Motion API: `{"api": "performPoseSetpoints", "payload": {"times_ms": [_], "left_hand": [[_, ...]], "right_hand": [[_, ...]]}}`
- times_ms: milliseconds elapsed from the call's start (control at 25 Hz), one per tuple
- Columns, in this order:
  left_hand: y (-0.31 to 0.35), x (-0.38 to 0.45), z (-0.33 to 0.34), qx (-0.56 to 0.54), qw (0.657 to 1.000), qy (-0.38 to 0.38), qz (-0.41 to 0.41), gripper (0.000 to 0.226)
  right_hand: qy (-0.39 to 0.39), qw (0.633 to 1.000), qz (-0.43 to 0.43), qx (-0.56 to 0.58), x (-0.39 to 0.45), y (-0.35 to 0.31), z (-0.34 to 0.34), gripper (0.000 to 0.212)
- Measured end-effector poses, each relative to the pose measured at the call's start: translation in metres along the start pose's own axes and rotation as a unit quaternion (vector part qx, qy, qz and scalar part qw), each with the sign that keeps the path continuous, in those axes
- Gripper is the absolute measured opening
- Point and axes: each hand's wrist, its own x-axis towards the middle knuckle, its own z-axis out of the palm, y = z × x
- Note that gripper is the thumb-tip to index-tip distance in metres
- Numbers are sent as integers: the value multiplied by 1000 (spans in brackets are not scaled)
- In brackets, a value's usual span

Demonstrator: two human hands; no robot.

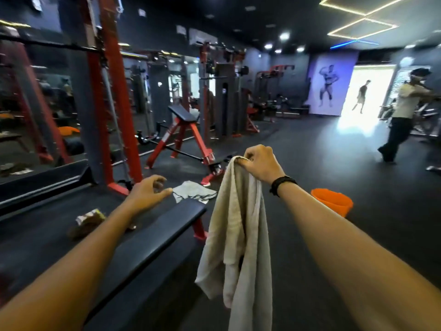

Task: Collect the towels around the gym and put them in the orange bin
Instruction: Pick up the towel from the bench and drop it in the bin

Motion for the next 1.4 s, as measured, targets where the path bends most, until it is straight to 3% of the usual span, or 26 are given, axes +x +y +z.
{"api": "performPoseSetpoints", "payload": {"times_ms": [200, 520, 600, 1080, 1400], "left_hand": [[82, 58, 104, -20, 997, -60, 46, 42], [174, 171, 247, -48, 980, -143, 126, 43], [189, 204, 280, -59, 974, -164, 142, 44], [300, 444, 449, -63, 939, -252, 225, 47], [340, 568, 575, -51, 933, -283, 216, 47]], "right_hand": [[9, 995, 73, -62, -9, 126, -65, 27], [63, 973, 157, -156, -12, 274, -136, 39], [63, 967, 177, -172, -2, 305, -147, 34], [114, 924, 295, -215, 119, 504, -191, 23], [114, 913, 346, -181, 198, 667, -191, 20]]}}
